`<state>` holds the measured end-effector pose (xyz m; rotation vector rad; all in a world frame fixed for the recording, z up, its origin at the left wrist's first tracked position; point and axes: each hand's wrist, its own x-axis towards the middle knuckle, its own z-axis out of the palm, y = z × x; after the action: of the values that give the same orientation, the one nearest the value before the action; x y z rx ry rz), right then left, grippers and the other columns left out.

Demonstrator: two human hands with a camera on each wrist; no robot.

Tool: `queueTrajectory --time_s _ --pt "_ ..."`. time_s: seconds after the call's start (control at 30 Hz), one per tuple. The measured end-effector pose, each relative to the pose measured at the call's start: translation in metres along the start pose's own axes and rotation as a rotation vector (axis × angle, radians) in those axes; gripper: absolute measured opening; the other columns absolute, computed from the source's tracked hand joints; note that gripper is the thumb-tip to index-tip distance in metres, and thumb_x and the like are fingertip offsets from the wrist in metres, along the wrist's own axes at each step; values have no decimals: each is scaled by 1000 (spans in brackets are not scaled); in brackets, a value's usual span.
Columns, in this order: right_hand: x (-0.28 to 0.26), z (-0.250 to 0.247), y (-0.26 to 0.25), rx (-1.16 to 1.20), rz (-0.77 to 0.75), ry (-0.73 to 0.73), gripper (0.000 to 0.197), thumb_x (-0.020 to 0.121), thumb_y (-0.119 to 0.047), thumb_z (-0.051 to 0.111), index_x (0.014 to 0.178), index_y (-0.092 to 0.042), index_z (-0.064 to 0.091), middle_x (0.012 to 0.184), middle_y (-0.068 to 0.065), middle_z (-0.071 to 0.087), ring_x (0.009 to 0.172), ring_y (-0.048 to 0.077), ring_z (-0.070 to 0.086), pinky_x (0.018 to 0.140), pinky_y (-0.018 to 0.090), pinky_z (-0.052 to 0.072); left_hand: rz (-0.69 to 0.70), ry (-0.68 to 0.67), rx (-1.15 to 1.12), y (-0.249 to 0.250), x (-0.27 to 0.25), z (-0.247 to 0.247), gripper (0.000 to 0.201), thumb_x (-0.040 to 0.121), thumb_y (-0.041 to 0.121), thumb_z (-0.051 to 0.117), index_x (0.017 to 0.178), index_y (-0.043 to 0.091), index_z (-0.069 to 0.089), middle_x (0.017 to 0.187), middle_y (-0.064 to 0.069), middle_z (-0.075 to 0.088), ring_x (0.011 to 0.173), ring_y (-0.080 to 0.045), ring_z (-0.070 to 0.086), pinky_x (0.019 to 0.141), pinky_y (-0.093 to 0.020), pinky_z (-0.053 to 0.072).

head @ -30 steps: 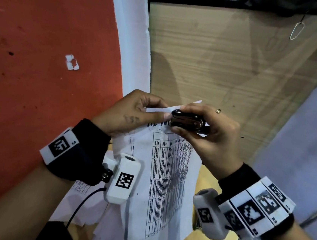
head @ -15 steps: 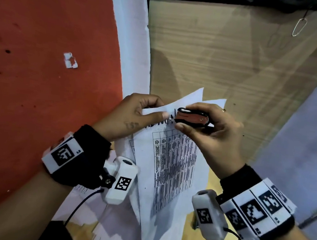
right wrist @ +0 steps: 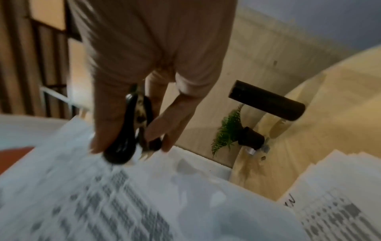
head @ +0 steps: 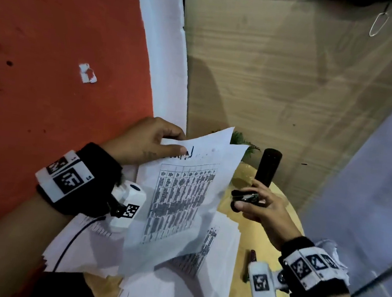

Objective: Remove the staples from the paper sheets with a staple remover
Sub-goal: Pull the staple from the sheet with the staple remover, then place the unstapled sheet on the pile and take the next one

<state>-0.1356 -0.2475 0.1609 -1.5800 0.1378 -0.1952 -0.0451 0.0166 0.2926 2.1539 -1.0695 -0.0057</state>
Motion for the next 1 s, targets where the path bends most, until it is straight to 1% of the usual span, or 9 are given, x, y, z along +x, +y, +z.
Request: queueTrajectory --time_s 0.13,0.33,0.43,0.53,0.7,0.73,0.8,0.87,1.0 --pt "21 5 -6 62 75 -234 43 42 -17 87 84 -18 75 144 -10 35 126 17 43 60 18 49 -5 -149 -72 -1 -2 -20 18 82 18 69 97 7 71 90 10 74 79 2 65 74 -12 46" --pt "30 29 -23 14 65 -534 49 54 -13 80 101 -5 70 98 16 69 91 27 62 85 44 38 -50 -70 -169 -15 -1 -39 14 83 -3 61 95 3 65 78 17 71 71 7 62 66 -7 46" --pt "29 42 -27 -6 32 -514 47 55 -9 79 101 -3 68 96 17 70 85 27 61 71 31 43 -68 107 -97 -33 0 -39 6 84 14 68 78 16 66 65 19 67 61 9 56 60 -7 42" --pt "28 52 -34 2 35 -473 45 54 -10 78 97 -7 69 97 17 70 75 18 63 52 16 41 -94 264 6 -57 -4 -39 28 82 36 71 62 22 57 50 16 53 50 4 45 48 -12 34" --pt "40 63 -35 101 30 -394 67 30 -38 92 90 -15 73 91 8 72 70 9 64 47 13 41 -499 399 -426 -98 -40 -42 17 90 37 59 79 25 62 76 4 64 59 -6 56 47 -9 42" --pt "42 68 -33 138 39 -373 67 30 -41 92 90 -15 74 92 7 72 72 9 63 46 12 40 -550 380 -559 -103 -53 -30 26 85 50 62 80 25 63 72 7 66 57 -5 59 47 -9 44" --pt "48 82 -25 173 78 -321 65 37 -39 91 93 -12 73 92 8 71 74 10 59 45 11 38 -599 329 -682 -108 -79 -6 71 41 79 74 85 26 58 74 14 66 60 6 63 60 -13 50" --pt "55 102 -11 201 146 -247 49 50 -29 83 93 -9 71 85 5 71 73 9 59 43 11 36 -591 301 -660 -126 -88 11 98 11 73 81 93 24 59 84 15 69 75 7 66 90 -23 48" --pt "69 130 19 207 263 -179 22 66 -18 76 86 -13 69 74 0 70 68 6 61 46 12 35 -636 438 -578 -170 -91 10 52 56 24 88 100 14 62 70 21 70 71 1 64 61 -8 48"
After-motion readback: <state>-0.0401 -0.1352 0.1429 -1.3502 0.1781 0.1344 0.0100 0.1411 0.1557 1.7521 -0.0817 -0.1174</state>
